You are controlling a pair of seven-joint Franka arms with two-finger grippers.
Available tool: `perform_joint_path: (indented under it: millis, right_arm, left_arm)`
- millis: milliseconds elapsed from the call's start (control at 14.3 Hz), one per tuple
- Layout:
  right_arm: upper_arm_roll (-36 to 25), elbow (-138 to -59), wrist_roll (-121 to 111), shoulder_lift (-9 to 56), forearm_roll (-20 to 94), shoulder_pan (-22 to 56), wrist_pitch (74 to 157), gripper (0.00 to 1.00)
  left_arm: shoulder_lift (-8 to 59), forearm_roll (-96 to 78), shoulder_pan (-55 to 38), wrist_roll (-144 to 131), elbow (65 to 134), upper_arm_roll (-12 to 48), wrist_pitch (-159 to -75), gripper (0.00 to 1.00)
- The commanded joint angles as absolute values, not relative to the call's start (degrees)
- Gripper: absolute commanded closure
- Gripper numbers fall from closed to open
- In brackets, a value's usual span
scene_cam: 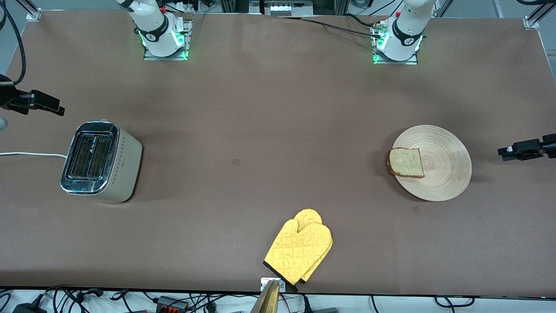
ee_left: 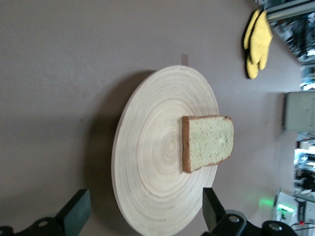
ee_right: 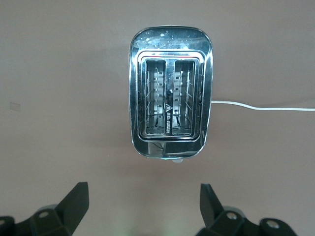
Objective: Move plate and put bread in toaster
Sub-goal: 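Lower the left gripper beside the wooden plate rim, then push the wooden plate with the left gripper toward the toaster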
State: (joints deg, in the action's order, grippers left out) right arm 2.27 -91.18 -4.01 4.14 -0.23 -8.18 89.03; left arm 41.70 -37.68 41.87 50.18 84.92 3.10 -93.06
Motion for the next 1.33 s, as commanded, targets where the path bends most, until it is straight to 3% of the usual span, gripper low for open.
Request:
perform_joint_path:
  millis: [0, 209, 349, 419, 768, 838, 908, 1257]
  right_arm:
    - [2.55, -90.35, -3.96, 4.39, -0.35, -8.61, 88.86, 0.00]
    - [2.55, -90.35, -4.04, 4.39, -0.35, -8.61, 88.77, 0.00]
    - [2.46, -90.35, -4.04, 4.39, -0.35, -8.61, 88.77, 0.00]
    - [2.46, -90.35, -4.04, 4.39, -0.35, -8.61, 88.77, 0.00]
    - [2.37, -90.35, -4.04, 4.39, -0.26, -8.61, 88.86, 0.00]
    - [2.37, -90.35, -4.04, 4.39, -0.35, -8.61, 88.77, 0.00]
    - [2.46, -90.35, -4.04, 4.39, -0.26, -8.61, 88.77, 0.00]
    - [2.37, -90.35, -3.96, 4.39, -0.18, -8.61, 88.77, 0.00]
  left_arm:
    - [47.79, -45.68, 43.15, 54.39, 82.27, 3.87, -92.55, 0.00]
    - [52.02, -47.99, 42.80, 57.13, 82.27, 3.87, -92.55, 0.02]
    - [52.99, -48.60, 42.54, 56.95, 82.61, 3.87, -93.07, 0.18]
    - [54.13, -48.60, 42.89, 57.04, 82.53, 3.87, -93.25, 0.31]
    - [56.16, -47.46, 41.76, 57.22, 82.71, 4.22, -93.25, 0.63]
    - [55.90, -47.20, 41.66, 56.96, 82.44, 3.96, -93.16, 0.84]
    - [55.64, -46.15, 41.66, 56.78, 82.53, 4.13, -93.16, 0.93]
    - [55.20, -45.79, 41.75, 56.25, 82.44, 4.57, -92.73, 0.98]
